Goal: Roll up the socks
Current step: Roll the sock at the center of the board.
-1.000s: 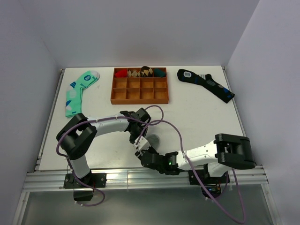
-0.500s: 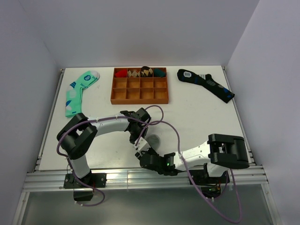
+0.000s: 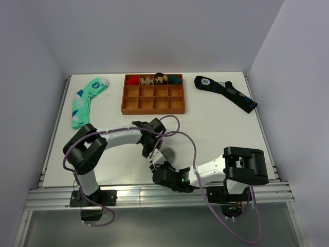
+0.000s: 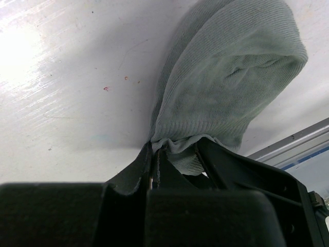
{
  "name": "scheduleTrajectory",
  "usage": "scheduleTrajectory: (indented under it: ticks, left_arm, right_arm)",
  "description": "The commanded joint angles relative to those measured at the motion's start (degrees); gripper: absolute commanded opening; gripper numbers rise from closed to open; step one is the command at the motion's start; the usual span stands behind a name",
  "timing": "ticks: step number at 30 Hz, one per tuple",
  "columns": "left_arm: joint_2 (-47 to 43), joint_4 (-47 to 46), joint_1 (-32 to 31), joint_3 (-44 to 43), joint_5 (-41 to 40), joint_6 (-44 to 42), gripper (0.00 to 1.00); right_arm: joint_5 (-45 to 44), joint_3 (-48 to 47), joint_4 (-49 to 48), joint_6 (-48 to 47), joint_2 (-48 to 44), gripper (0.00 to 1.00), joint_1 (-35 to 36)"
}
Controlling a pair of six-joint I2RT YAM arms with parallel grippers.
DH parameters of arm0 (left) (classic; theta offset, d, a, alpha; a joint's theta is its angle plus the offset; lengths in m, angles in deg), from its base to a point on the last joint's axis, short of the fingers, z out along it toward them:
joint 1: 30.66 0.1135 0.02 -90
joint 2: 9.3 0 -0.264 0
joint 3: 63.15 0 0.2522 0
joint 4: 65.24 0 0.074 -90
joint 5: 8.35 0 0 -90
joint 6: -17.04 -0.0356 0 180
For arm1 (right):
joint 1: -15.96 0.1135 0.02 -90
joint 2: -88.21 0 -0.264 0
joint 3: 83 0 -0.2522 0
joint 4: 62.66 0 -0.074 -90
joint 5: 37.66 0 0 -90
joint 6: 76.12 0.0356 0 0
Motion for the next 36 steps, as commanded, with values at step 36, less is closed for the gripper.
scheduleTrajectory:
  ticks: [36]
  left_arm:
    - [-24.3,-24.2,-0.2,18.7,-17.9,15.4,0.38]
  right_arm:
    - [36.3,6.8,-1.7,7.5,-11.6,0.21,-15.5]
